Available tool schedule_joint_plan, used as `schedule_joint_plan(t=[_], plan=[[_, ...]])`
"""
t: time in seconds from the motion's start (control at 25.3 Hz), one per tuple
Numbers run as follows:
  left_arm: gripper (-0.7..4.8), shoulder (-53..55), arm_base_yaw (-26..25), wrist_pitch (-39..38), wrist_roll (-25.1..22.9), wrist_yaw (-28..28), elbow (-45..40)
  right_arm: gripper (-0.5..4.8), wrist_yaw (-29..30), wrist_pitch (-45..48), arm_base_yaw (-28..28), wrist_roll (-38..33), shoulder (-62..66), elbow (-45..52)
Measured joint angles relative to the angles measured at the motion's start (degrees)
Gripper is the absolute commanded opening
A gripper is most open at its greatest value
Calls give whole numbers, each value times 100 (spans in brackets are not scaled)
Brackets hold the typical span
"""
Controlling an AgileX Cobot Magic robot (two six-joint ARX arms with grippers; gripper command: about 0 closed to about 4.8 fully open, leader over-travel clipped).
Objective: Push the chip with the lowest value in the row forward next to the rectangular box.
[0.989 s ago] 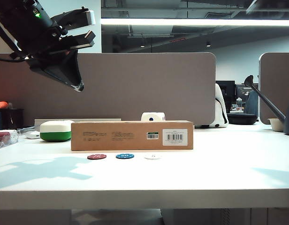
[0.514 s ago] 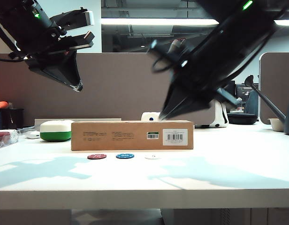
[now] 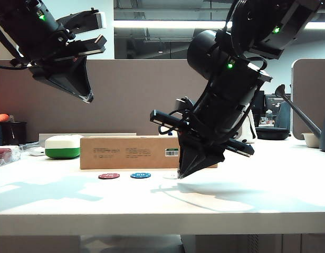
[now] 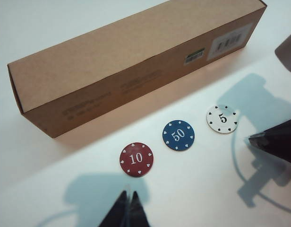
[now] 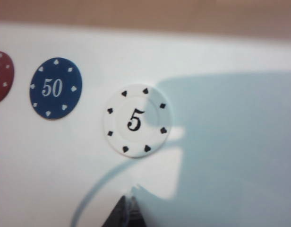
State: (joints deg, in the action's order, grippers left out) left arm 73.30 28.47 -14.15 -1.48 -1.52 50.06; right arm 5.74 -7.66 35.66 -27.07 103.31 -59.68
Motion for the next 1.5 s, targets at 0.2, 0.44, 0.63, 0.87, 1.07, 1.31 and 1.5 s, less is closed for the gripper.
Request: schedule_joint_plan(t=[0.2, 0.44, 0.63, 0.87, 1.07, 1.31, 1.5], plan=[[-5, 0, 7, -2, 0, 2, 0, -6, -83, -20, 7, 138, 26, 0], [-5, 0, 4, -2, 0, 2, 0, -6, -160, 94, 4, 280, 42, 0], [-5, 0, 4, 0, 0, 2, 0, -6, -20, 114, 4, 282, 107, 0], [-5, 0, 4, -2, 0, 0, 0, -6, 46, 227, 4, 291, 164, -13], [-5, 0, 4, 2, 0, 2, 0, -6, 57, 450, 4, 293, 271, -31], [-5, 0, 4, 0, 0, 0, 0, -6, 4, 638, 2, 293, 389, -72], [-5, 0, 4, 0, 0, 2, 0, -6, -120, 671, 2, 293, 393, -72]])
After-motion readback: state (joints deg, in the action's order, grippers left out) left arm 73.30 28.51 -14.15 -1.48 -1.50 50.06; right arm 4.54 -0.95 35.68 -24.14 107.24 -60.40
